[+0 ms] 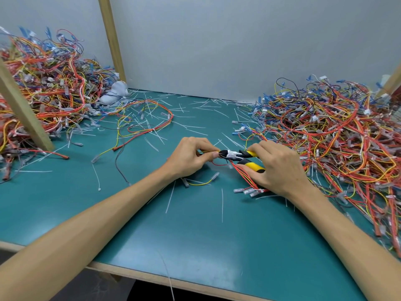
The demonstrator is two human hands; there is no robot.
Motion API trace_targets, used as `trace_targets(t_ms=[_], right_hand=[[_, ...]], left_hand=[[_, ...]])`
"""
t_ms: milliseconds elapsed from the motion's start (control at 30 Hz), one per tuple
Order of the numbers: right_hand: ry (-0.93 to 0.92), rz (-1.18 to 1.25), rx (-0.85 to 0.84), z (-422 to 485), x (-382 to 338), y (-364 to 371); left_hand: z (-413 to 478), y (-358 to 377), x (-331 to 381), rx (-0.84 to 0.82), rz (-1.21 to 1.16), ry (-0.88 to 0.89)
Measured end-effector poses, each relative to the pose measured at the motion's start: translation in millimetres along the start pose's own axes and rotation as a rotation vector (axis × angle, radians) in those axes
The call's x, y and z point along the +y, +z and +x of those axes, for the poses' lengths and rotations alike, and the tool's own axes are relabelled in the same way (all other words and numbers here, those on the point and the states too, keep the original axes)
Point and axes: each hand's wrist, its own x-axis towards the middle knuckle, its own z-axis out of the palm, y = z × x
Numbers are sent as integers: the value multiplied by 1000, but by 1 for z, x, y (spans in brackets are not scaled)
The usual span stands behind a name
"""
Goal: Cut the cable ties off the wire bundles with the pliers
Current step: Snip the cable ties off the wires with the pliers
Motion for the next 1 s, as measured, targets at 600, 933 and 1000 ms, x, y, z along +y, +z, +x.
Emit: trace_targets(t_ms=[600,933,1000], right_hand=[[575,390,225,2,20,-9],[968,1168,215,5,24,-6],[1048,1249,154,4,27,-5]], left_hand=[[11,-52,-46,283,552,-243],[10,-34,-6,345,585,148],[7,-19,6,221,527,268]])
